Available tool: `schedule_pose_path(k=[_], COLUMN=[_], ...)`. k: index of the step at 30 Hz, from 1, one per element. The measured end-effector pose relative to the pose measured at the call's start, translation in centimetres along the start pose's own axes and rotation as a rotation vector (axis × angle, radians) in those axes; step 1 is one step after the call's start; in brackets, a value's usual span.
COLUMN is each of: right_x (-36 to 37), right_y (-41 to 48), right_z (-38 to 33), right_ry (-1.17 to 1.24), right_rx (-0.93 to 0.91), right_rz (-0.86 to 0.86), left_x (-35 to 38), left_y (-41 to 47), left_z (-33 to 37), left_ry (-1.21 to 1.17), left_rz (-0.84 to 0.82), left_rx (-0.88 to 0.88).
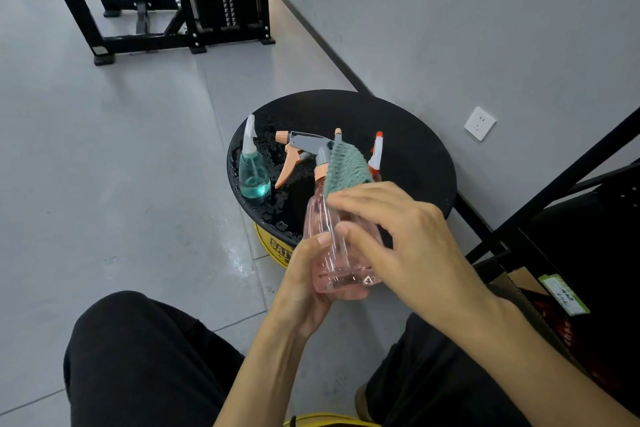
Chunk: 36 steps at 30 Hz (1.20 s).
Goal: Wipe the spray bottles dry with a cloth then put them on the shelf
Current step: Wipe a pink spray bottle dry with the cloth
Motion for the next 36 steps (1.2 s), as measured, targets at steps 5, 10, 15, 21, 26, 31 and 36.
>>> schedule_pose_path(k=[5, 10, 15, 21, 26, 31, 36], right_x=[0.0, -0.1, 0.7, 0.4, 1.6, 1.1, 0.9], right_y=[-0.7, 0.4, 0.5, 0.4, -1.0, -1.0, -0.4], right_z=[-1.0, 1.0, 2.6, 3.0, 0.8, -1.1, 1.2], right_ry=[0.052, 0.028, 0.008, 0.005, 0.169, 0.131, -0.022], right_rx=[-0.060, 0.054, 0.207, 0.185, 0.080, -0.043, 0.127], right_rz=[0.004, 0.119, 0.095, 0.133, 0.168, 0.144, 0.113], left_x=[-0.3, 0.8, 1.1, 0.8, 0.9, 1.0, 0.7], left_y=[0.0, -0.1, -0.3, 0.0, 0.1, -0.1, 0.2], left_z=[0.3, 0.2, -0.1, -0.6, -0.2, -0.1, -0.5], left_ry=[-0.020, -0.015, -0.001, -0.053, -0.126, -0.137, -0.138], left_rz=[-0.008, -0.122, -0.097, -0.080, -0.090, -0.103, -0.063], left_rx=[0.034, 0.050, 0.001, -0.023, 0.018, 0.040, 0.004])
Point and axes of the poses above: each hand's wrist, its own y-axis towards the middle knuckle, its own x-axis out of the palm, z = x × y, the point moved 6 cm from there along y, towards the middle knuckle, and after that the axes turned 12 degrees about -x, right-handed, at the moved point
